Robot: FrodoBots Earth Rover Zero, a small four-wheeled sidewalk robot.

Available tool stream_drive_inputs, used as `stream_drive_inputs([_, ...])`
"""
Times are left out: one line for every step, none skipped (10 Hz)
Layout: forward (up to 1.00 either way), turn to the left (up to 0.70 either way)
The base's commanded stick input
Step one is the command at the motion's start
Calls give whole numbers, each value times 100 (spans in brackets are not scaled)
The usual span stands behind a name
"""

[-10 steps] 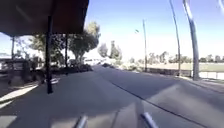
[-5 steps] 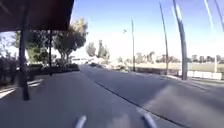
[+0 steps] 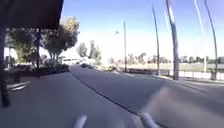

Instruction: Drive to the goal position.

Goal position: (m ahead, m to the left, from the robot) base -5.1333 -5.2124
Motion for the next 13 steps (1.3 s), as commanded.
stream_drive_inputs([41,-41])
stream_drive_inputs([41,-41])
stream_drive_inputs([42,-42])
stream_drive_inputs([42,-42])
stream_drive_inputs([47,-47])
stream_drive_inputs([58,-58])
stream_drive_inputs([58,-58])
stream_drive_inputs([59,-59])
stream_drive_inputs([59,-59])
stream_drive_inputs([59,-59])
stream_drive_inputs([59,-59])
stream_drive_inputs([58,-58])
stream_drive_inputs([58,-58])
